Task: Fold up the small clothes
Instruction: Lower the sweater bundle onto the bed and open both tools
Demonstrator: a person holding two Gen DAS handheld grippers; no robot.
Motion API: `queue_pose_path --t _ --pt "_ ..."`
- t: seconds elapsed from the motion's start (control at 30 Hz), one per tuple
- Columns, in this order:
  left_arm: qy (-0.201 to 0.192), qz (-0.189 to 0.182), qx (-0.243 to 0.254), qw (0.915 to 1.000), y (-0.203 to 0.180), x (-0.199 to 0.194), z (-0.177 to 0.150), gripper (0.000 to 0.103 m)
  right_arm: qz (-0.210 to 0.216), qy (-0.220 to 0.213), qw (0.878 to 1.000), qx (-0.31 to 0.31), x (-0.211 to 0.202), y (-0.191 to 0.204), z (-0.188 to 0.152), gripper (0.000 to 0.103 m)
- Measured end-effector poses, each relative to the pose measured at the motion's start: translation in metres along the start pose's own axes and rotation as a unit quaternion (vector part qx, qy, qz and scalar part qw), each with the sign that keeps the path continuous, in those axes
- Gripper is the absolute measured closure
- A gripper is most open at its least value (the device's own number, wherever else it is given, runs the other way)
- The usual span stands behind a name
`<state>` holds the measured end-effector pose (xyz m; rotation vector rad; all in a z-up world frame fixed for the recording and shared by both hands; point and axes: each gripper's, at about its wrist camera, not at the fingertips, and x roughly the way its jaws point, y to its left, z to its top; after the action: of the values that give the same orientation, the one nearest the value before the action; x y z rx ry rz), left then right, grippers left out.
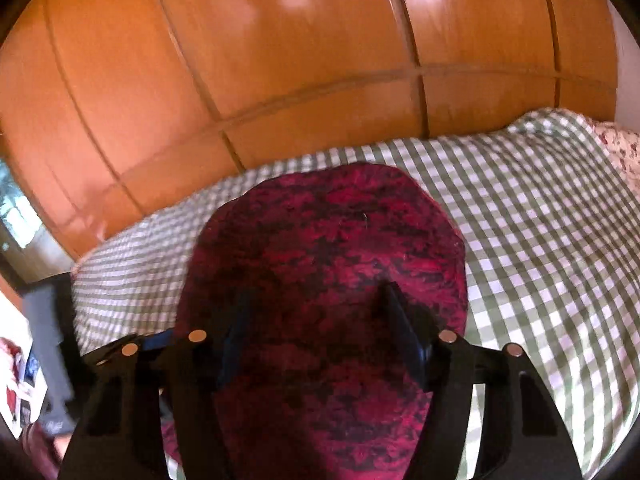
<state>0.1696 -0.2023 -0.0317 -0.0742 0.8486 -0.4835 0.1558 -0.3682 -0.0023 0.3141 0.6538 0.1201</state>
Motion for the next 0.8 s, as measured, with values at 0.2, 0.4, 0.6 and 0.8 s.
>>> queue_pose_path --t 0.2,0.4,0.6,0.8 --pt "-0.008 0.003 -0.012 0.9999 0.005 0.009 0.007 0.029 -0.022 -0.016 0.999 -0.018 -0.006 0.005 -0.014 0.033" --pt "-0.027 0.02 -0.028 0.999 0.006 -0.011 -0.008 0.014 -0.029 -0.031 0.999 -0.018 -0.034 0.014 -0.027 0.021" --pt "-0.038 0.049 -0.03 0.9976 0.006 -0.03 -0.017 0.012 -0.031 -0.032 0.999 -0.001 -0.062 0.022 -0.053 0.021" --pt "-0.048 0.079 -0.01 0.9957 -0.002 -0.041 -0.026 0.012 -0.063 -0.004 0.998 -0.019 -0.066 0.03 -0.082 0.017"
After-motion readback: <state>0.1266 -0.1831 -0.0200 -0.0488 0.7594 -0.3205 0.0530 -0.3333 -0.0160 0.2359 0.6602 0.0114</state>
